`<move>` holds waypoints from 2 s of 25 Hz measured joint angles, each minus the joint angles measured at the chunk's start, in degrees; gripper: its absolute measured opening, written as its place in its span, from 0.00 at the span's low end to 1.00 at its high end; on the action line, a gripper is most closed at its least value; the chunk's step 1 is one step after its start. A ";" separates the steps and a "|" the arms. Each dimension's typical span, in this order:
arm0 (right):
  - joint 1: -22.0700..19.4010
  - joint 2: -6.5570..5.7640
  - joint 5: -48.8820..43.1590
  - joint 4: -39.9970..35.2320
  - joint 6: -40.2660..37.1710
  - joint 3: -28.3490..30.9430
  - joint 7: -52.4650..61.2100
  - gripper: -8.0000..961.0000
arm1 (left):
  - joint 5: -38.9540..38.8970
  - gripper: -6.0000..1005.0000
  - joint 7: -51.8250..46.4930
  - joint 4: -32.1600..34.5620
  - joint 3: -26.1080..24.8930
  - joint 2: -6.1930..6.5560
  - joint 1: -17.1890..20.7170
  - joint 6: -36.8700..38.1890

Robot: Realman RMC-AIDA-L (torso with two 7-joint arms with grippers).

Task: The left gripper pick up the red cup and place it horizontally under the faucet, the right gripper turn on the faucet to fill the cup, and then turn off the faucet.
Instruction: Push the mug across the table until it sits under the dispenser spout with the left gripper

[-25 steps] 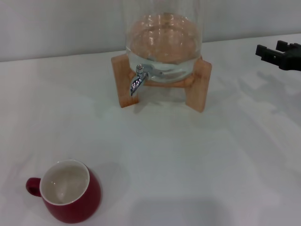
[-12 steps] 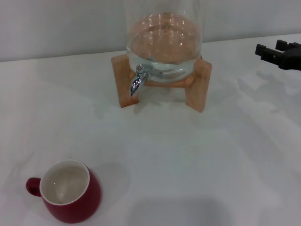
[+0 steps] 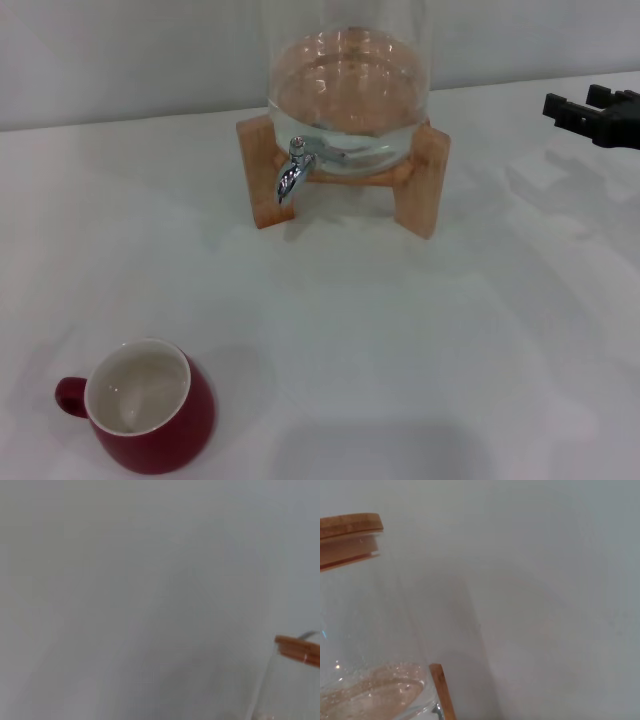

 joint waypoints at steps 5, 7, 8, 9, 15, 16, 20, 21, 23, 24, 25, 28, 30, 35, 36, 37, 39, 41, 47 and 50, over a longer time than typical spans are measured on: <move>0.00 0.00 -0.07 0.00 -0.21 0.00 -0.04 0.77 | -0.17 0.84 11.43 -4.62 -0.65 -0.38 0.73 0.35; 0.00 0.00 -0.08 0.00 -0.26 0.22 -0.05 0.77 | -0.31 0.84 15.97 -7.35 -1.64 -0.35 1.06 0.77; 0.00 0.00 -0.09 0.00 -0.26 0.38 -0.05 0.77 | -0.32 0.84 18.91 -9.15 -2.48 -0.35 1.15 1.02; 0.00 0.00 -0.09 0.00 -0.28 0.54 -0.06 0.77 | -0.25 0.84 21.51 -10.92 -3.19 -0.35 1.21 1.29; 0.47 -0.06 -0.14 0.05 -0.50 0.96 -0.08 0.77 | -0.57 0.84 31.23 -19.91 -4.04 -0.37 1.28 5.99; 0.54 -0.06 -0.14 0.05 -0.50 1.02 -0.08 0.77 | -0.60 0.84 32.35 -20.95 -4.05 -0.37 1.19 6.67; 0.57 -0.08 -0.15 0.08 -0.41 1.18 -0.09 0.77 | -0.33 0.84 36.35 -24.05 -3.84 -0.37 0.81 7.76; 0.58 -0.09 -0.15 0.09 -0.41 1.21 -0.09 0.77 | -0.20 0.84 37.19 -24.63 -3.73 -0.37 0.74 7.88; 0.59 -0.09 -0.14 0.15 -0.39 1.22 -0.09 0.77 | 0.04 0.84 38.00 -25.58 -3.62 -0.37 0.58 8.05; 0.60 -0.09 -0.14 0.24 -0.39 1.23 -0.09 0.77 | 0.17 0.84 38.05 -25.83 -3.60 -0.37 0.54 8.09; 0.60 -0.09 -0.14 0.32 -0.39 1.24 -0.09 0.77 | 0.35 0.84 38.15 -26.20 -3.58 -0.37 0.50 8.13; 0.69 -0.09 -0.13 0.48 -0.42 1.33 -0.09 0.77 | 0.66 0.84 40.05 -27.66 -3.55 -0.37 0.40 8.27; 0.80 -0.09 -0.12 0.52 -0.45 1.41 -0.09 0.77 | 0.68 0.84 42.88 -29.17 -3.54 -0.37 0.45 8.31; 1.07 -0.09 -0.12 0.53 -0.41 2.04 -0.09 0.77 | 0.71 0.84 49.00 -33.70 -3.54 -0.43 1.09 9.18; 1.13 -0.09 -0.12 0.53 -0.41 2.09 -0.09 0.77 | 0.72 0.84 49.71 -34.59 -3.55 -0.46 1.19 9.53; 1.27 -0.09 -0.17 0.53 -0.41 2.15 -0.09 0.77 | 0.72 0.84 50.17 -35.16 -3.56 -0.46 1.24 9.83; 1.54 -0.09 -0.32 0.55 -0.42 2.19 -0.09 0.77 | 0.75 0.84 51.22 -36.39 -3.57 -0.46 1.31 10.51; 1.90 -0.10 -0.46 0.65 -0.46 2.32 -0.09 0.77 | 0.81 0.84 51.96 -37.35 -3.55 -0.46 1.30 10.94; 2.31 -0.18 -0.55 1.40 -0.55 2.91 -0.09 0.77 | 1.75 0.84 54.82 -40.61 -3.52 -0.45 0.59 13.07; 2.32 -0.18 -0.60 1.49 -0.56 3.26 -0.09 0.77 | 2.43 0.84 56.21 -41.70 -3.45 -0.48 0.25 13.70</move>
